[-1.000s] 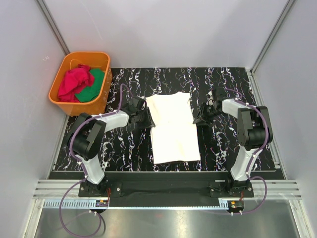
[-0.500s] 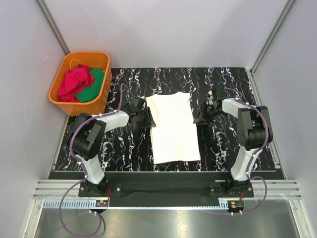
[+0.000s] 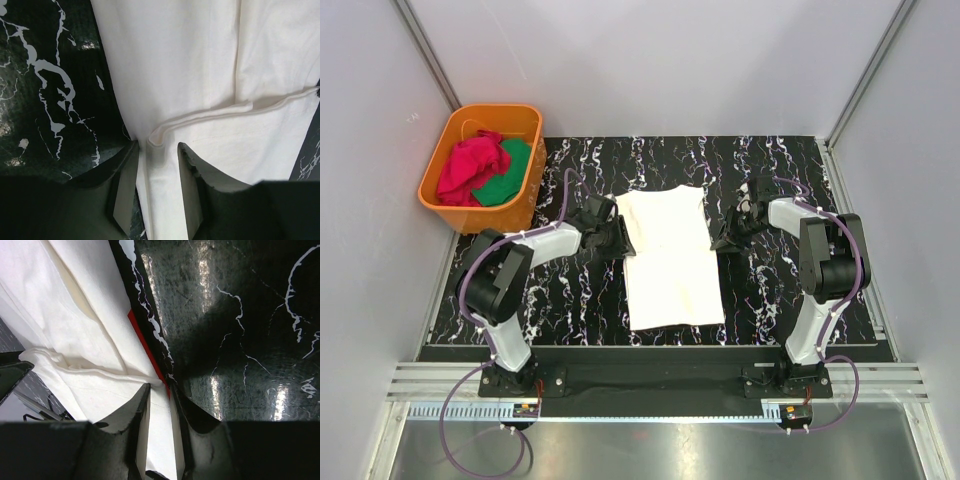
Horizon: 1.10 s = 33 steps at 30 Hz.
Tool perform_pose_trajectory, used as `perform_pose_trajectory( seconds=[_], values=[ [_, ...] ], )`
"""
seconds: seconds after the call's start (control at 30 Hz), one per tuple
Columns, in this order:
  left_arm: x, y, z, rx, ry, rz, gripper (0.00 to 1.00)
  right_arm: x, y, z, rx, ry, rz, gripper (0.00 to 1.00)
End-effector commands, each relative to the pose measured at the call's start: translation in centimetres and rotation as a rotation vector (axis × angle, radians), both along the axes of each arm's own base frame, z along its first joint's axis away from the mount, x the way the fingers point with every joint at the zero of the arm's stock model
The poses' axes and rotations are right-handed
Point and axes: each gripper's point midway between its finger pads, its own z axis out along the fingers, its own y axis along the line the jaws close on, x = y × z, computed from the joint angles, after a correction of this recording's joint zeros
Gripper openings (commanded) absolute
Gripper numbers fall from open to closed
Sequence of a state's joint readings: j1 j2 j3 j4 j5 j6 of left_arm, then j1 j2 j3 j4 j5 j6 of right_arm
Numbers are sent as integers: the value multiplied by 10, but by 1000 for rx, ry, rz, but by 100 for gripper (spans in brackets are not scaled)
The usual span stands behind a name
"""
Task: Fold and stack the t-shirts
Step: Fold the tshirt
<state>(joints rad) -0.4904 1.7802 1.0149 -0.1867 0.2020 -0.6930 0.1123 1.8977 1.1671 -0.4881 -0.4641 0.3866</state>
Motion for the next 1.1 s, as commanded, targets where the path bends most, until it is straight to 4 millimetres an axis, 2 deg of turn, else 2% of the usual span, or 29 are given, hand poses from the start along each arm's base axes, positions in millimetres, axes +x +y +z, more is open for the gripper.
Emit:
perform_pose_trajectory(
  seconds=[0.0, 0.23, 0.27, 0.5, 0.57, 0.6, 0.67, 0.7, 0.73, 0.77, 0.8, 0.93, 0.97, 1.07],
  values=[
    [18, -7, 38, -20, -108, 12, 41, 12, 2, 17, 7, -59, 22, 30],
    [20, -10, 42, -28, -119, 15, 36, 11, 2, 18, 7, -58, 22, 29],
    [19, -10, 35, -23, -98, 11, 36, 11, 2, 17, 8, -57, 24, 28],
    [19, -12, 22, 6, -70, 2, 38, 12, 5, 14, 20, -49, 27, 27],
    [20, -11, 19, 21, -67, -1, 37, 13, 5, 12, 20, -46, 26, 25],
    [20, -10, 15, 30, -59, -2, 35, 12, 5, 12, 20, -44, 25, 22],
    [21, -9, 13, 45, -57, -3, 22, 13, 5, 14, 21, -48, 23, 18],
    [22, -7, 13, 51, -59, -2, 14, 13, 5, 15, 18, -51, 24, 13],
    [21, -6, 12, 61, -51, -1, 0, 14, 4, 17, 17, -55, 23, 10],
    [22, -5, 14, 68, -59, -1, 0, 13, 4, 19, 16, -58, 25, 8],
    [23, -3, 15, 73, -64, 3, 0, 14, 3, 20, 13, -63, 27, 0],
    [19, 4, 30, 79, -98, 25, 0, 13, 3, 29, 14, -79, 28, 0],
    [19, 5, 43, 65, -125, 33, 0, 13, 3, 34, 12, -91, 27, 0],
    [13, 13, 49, 72, -143, 54, 0, 12, 3, 43, 17, -108, 31, 0]
  ],
)
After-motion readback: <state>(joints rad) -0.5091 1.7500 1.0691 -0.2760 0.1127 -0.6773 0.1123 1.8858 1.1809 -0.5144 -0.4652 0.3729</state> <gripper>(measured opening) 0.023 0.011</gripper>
